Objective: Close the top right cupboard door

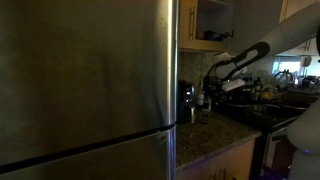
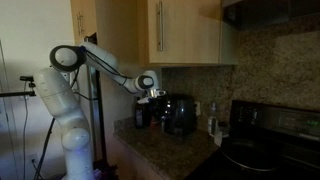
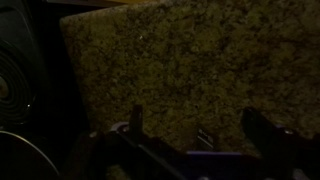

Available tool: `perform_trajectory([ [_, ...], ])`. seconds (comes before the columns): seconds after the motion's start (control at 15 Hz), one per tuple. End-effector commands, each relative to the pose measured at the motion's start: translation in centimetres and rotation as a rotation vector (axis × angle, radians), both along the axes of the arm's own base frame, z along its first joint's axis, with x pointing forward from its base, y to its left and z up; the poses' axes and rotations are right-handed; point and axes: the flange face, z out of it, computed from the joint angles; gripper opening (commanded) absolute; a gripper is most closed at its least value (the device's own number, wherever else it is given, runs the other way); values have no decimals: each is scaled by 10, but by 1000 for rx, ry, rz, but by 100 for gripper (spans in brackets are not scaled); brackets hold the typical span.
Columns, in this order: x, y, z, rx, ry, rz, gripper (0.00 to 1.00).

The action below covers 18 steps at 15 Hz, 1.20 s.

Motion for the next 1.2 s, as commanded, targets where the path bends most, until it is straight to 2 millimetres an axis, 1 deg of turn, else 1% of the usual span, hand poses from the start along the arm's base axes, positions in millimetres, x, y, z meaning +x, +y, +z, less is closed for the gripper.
perform_trajectory([
  [0.0,0,0,0,0,1,0,100],
  [0.07,-6,-6,12,-35,-8,-3,100],
  [0.13,-18,-14,29,-58,-20,-1,100],
  [0.2,-36,-26,50,-64,-46,11,100],
  [0.33,-57,-40,79,-36,-102,30,100],
  [0.4,-70,-48,97,-5,-133,51,100],
  [0.6,-122,-73,145,96,-173,149,100],
  [0.73,-165,-88,172,169,-167,221,100],
  [0.8,-190,-95,180,202,-159,252,100],
  [0.87,-208,-100,191,224,-143,273,100],
  [0.93,-228,-106,193,242,-140,295,100],
  [1.0,-242,-108,203,260,-128,307,100],
  [1.07,-257,-112,204,270,-133,311,100],
  [1.13,-268,-115,210,279,-139,311,100],
])
